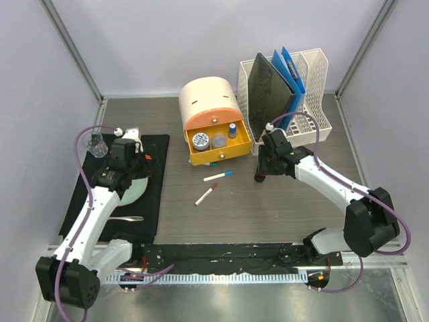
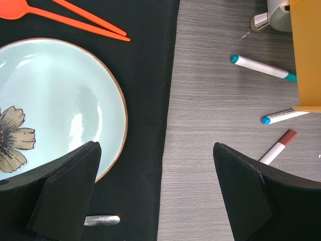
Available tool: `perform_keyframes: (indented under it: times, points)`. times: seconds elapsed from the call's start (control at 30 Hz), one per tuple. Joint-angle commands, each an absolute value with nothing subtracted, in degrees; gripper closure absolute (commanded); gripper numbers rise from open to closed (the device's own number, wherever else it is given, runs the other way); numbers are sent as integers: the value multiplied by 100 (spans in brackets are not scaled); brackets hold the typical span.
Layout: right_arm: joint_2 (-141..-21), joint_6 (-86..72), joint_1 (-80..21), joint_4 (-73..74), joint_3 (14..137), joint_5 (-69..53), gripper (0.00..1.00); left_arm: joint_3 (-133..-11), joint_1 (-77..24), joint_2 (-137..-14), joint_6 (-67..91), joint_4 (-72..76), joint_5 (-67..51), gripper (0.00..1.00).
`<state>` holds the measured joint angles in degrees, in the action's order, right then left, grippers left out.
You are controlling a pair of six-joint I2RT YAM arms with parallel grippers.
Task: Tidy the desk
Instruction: Pick up the stationery from the center of the board.
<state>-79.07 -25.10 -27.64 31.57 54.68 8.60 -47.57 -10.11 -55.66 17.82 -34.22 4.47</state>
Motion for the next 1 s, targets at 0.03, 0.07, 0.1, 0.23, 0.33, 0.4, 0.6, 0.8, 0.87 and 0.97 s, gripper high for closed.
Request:
perform_keyframes:
  times: [0.03,0.07,0.1,0.23,0.33,0.4,0.6,0.8,0.87,0.97]
  points:
    - [-7682,-2329,-2751,3374,5730,817,99,-4975,-984,-5528,1793,-3375,404,0]
    - [-7664,-2286,-2742,3445,5844,870,99,-4975,-984,-5537,1784,-3392,413,0]
    - [-7647,-2242,-2733,3576,5906,922,99,-4983,-984,-5537,1784,-3384,404,0]
    - [-7603,-2022,-2742,4077,6353,1081,99,-4975,-984,-5520,1784,-3384,404,0]
    - [-7524,-1776,-2742,4446,6758,1011,99,-4975,-976,-5528,1784,-3393,396,0]
    - [-7401,-1662,-2742,4674,7074,1002,99,-4983,-976,-5537,1784,-3384,404,0]
    - [-7076,-1626,-2751,4852,7874,906,99,-4983,-984,-5528,1784,-3384,396,0]
    - [-7145,-1845,-2751,4387,8323,774,99,-4983,-984,-5546,1784,-3393,404,0]
    - [-7321,-1916,-2751,4263,8481,608,99,-4983,-984,-5546,1784,-3393,396,0]
    - [-7707,-1907,-2777,4324,8841,536,99,-4983,-984,-5555,1784,-3401,413,0]
